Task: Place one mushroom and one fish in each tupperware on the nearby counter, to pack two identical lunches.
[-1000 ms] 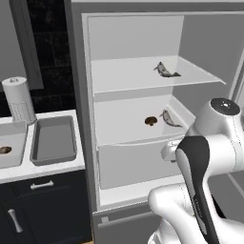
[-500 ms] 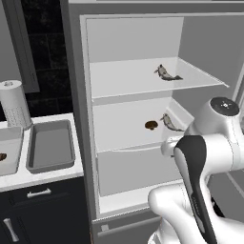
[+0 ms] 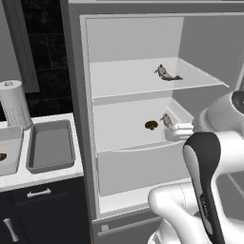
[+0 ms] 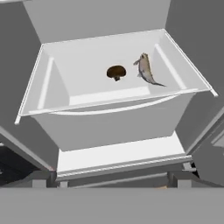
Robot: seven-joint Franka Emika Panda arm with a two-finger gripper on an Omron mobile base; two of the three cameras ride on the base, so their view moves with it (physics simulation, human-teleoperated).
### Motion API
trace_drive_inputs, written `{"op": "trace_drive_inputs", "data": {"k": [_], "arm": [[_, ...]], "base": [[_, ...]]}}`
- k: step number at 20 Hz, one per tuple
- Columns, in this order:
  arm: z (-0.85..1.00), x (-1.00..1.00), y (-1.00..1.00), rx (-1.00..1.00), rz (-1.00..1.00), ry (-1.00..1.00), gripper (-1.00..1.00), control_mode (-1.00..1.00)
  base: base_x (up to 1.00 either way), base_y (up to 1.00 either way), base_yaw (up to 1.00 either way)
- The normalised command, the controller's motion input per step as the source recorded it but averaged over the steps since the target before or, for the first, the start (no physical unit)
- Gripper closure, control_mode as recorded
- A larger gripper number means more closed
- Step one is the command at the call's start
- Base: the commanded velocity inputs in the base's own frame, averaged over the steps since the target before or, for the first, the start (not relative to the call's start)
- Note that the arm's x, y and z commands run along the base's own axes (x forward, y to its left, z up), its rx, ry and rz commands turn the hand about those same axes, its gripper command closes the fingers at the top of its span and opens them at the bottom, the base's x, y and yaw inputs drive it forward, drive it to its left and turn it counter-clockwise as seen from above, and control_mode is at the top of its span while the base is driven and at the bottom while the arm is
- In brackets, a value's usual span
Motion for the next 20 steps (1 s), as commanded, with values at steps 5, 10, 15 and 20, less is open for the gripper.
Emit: {"op": "trace_drive_inputs", "data": {"k": [5, 10, 15, 20], "arm": [[0.57, 0.0, 0.0, 0.0, 0.0, -0.07, -1.0, -1.0], [0.64, 0.0, 0.0, 0.0, 0.0, -0.05, -1.0, -1.0], [0.24, 0.04, -0.04, -0.01, 0.0, -0.06, -1.0, -1.0], [0.0, 0.23, -0.19, -0.01, 0.0, -0.08, -1.0, -1.0]], "base": [[0.0, 0.0, 0.0], [0.0, 0.0, 0.0], [0.0, 0.0, 0.0], [0.0, 0.0, 0.0]]}}
